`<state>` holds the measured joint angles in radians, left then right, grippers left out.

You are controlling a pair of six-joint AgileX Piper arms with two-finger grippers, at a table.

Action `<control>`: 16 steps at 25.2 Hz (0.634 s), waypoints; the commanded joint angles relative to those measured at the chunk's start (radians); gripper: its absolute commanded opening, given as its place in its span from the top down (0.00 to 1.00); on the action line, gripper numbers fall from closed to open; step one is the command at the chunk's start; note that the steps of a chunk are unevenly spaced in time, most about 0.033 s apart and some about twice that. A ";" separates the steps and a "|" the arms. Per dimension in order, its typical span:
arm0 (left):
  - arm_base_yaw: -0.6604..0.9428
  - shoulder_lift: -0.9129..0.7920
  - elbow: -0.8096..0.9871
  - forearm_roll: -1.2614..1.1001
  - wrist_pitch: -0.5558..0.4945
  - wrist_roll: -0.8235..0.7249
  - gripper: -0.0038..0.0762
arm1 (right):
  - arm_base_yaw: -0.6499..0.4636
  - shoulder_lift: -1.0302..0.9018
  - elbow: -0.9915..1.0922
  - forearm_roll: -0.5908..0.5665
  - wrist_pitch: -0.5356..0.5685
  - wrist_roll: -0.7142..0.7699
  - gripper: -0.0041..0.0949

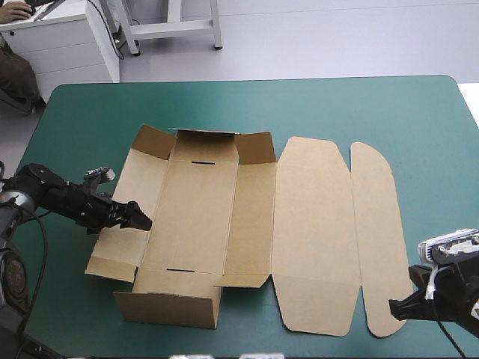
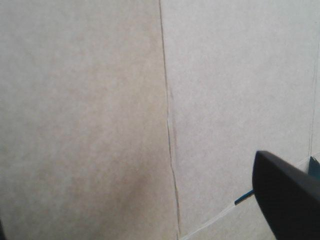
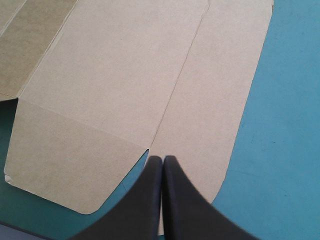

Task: Fold the box

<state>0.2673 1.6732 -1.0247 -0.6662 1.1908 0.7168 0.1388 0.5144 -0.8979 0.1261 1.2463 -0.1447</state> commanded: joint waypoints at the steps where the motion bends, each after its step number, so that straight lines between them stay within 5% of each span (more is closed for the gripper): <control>1: -0.021 -0.006 0.010 -0.037 0.109 0.003 0.05 | -0.006 0.007 -0.022 0.007 -0.016 -0.011 0.98; 5: -0.021 -0.006 0.010 -0.047 0.109 0.001 0.18 | -0.006 0.007 -0.022 0.007 -0.016 -0.011 0.98; 13: -0.021 -0.006 0.010 -0.081 0.103 -0.040 0.96 | -0.006 0.007 -0.022 0.033 -0.016 -0.011 0.98; 16: -0.021 -0.006 0.008 -0.090 0.093 -0.044 0.96 | -0.006 0.007 -0.022 0.040 -0.016 -0.011 0.98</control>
<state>0.2551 1.7026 -1.0007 -0.7063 1.1977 0.6840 0.1388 0.5144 -0.8971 0.1496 1.2463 -0.1447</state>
